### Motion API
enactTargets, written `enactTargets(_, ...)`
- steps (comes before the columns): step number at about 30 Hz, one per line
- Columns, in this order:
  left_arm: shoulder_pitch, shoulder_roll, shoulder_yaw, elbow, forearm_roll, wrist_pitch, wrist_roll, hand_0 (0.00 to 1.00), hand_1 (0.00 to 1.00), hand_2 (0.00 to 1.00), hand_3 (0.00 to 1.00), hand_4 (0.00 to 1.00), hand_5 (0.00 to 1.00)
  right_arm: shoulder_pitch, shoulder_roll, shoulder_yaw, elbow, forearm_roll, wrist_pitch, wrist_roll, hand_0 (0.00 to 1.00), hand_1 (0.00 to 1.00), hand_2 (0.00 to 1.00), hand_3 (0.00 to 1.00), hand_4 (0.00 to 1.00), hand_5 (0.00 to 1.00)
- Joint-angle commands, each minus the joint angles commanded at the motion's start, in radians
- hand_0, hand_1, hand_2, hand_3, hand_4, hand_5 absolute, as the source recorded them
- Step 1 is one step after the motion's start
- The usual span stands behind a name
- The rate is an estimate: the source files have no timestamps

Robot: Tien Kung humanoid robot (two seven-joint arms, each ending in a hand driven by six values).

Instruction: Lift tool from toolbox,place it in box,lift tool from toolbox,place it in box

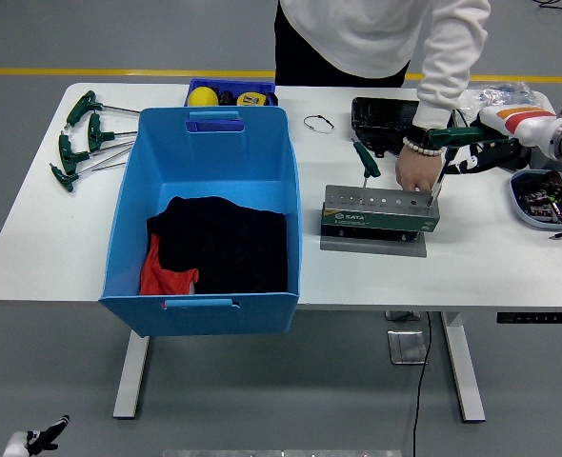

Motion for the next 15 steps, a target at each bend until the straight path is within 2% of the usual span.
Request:
enactTargets(4, -0.001, 0.0, -0.001, 0.0, 0.001, 0.0, 0.0, 0.698, 0.593, 0.683, 0.699, 0.751, 0.69, 0.002, 0.004, -0.002, 0.002, -0.006, -0.003, -0.006, 0.272, 0.224, 0.247, 0.32, 0.998, 0.698)
enactTargets(5, -0.001, 0.001, -0.001, 0.0, 0.002, 0.001, 0.0, 0.697, 0.592, 0.681, 0.697, 0.75, 0.689, 0.003, 0.005, -0.002, 0.002, -0.007, -0.002, -0.008, 0.247, 0.198, 0.223, 0.281, 0.998, 0.694)
enactTargets(15, -0.005, 0.003, -0.001, 0.0, 0.003, 0.001, 0.0, 0.697, 0.587, 0.68, 0.694, 0.745, 0.683, 0.01, 0.021, -0.006, -0.003, -0.021, -0.005, -0.018, 0.221, 0.163, 0.2, 0.265, 0.998, 0.695)
